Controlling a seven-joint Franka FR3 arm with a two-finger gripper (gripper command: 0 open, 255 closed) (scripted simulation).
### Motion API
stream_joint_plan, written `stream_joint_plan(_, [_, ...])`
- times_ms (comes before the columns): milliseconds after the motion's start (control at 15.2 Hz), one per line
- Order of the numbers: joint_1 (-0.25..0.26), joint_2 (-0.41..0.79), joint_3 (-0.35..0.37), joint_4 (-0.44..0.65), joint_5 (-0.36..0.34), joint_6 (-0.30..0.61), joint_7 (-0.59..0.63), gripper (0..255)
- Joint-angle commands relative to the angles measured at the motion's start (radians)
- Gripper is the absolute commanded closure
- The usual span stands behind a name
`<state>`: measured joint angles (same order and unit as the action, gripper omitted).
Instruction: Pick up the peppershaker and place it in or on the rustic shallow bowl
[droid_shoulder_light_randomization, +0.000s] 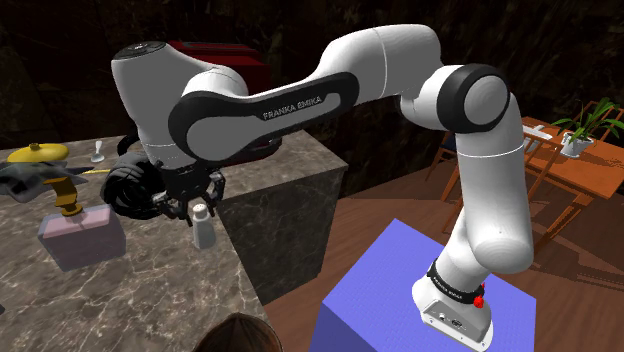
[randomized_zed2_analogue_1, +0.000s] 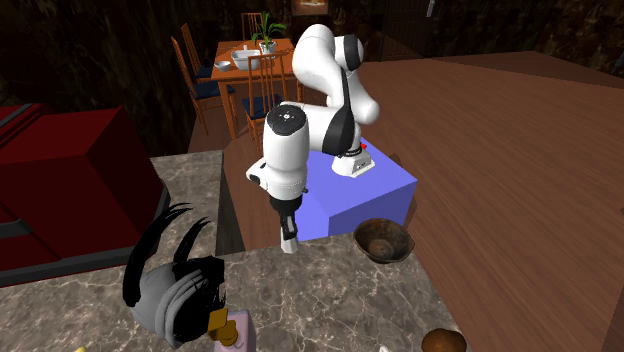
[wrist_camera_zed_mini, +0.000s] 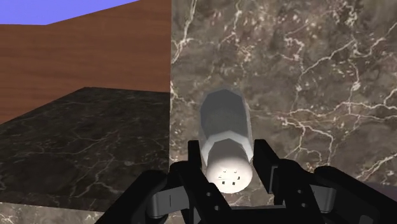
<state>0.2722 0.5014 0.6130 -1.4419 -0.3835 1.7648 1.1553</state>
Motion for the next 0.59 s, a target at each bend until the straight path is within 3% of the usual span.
stream_joint_plan(0, [0.002,-0.007,0.003,0.019,0.005,-0.024,-0.005,255])
stream_joint_plan(528, [0.018,-0.013,0.008,0.120,0.013,-0.126,-0.023,255])
